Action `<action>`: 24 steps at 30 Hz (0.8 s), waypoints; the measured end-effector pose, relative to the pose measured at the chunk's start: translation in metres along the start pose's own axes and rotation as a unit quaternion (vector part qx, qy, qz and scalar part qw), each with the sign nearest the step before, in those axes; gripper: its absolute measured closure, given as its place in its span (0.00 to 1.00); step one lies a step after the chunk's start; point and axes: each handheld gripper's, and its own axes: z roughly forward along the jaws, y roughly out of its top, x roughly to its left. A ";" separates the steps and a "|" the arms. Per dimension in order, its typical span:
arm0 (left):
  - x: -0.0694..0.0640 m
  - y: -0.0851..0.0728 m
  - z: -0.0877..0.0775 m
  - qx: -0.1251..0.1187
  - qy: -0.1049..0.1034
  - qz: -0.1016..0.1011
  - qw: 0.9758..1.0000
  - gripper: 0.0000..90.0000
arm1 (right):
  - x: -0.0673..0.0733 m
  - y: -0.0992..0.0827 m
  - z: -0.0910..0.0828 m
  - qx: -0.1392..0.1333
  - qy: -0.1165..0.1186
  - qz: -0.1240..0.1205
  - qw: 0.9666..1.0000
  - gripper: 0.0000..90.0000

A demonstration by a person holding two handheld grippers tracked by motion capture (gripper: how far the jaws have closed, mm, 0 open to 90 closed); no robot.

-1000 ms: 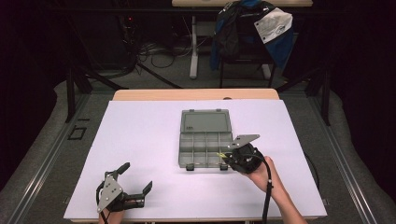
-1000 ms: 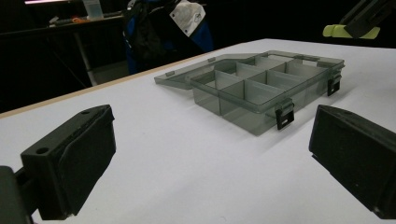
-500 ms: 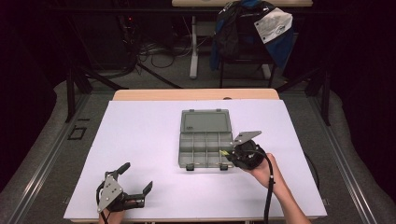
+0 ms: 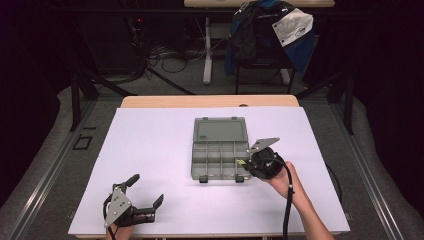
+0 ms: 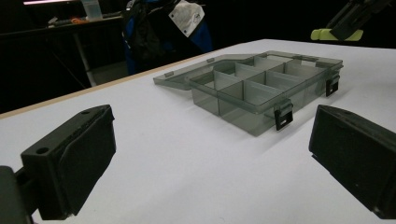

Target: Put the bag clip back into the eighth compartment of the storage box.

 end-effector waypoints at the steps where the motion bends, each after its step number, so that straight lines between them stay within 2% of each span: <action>1: 0.000 0.000 0.000 0.000 0.000 0.001 1.000 0.01 | 0.000 0.000 0.001 -0.001 0.001 0.002 1.000 0.90; 10: 0.000 0.000 0.000 0.001 0.000 -0.001 1.000 0.01 | -0.005 0.001 0.005 0.005 -0.002 0.010 1.000 0.90; 24: 0.000 0.000 0.000 0.001 -0.001 0.001 1.000 0.01 | -0.007 0.003 0.012 0.008 -0.008 0.036 0.999 0.90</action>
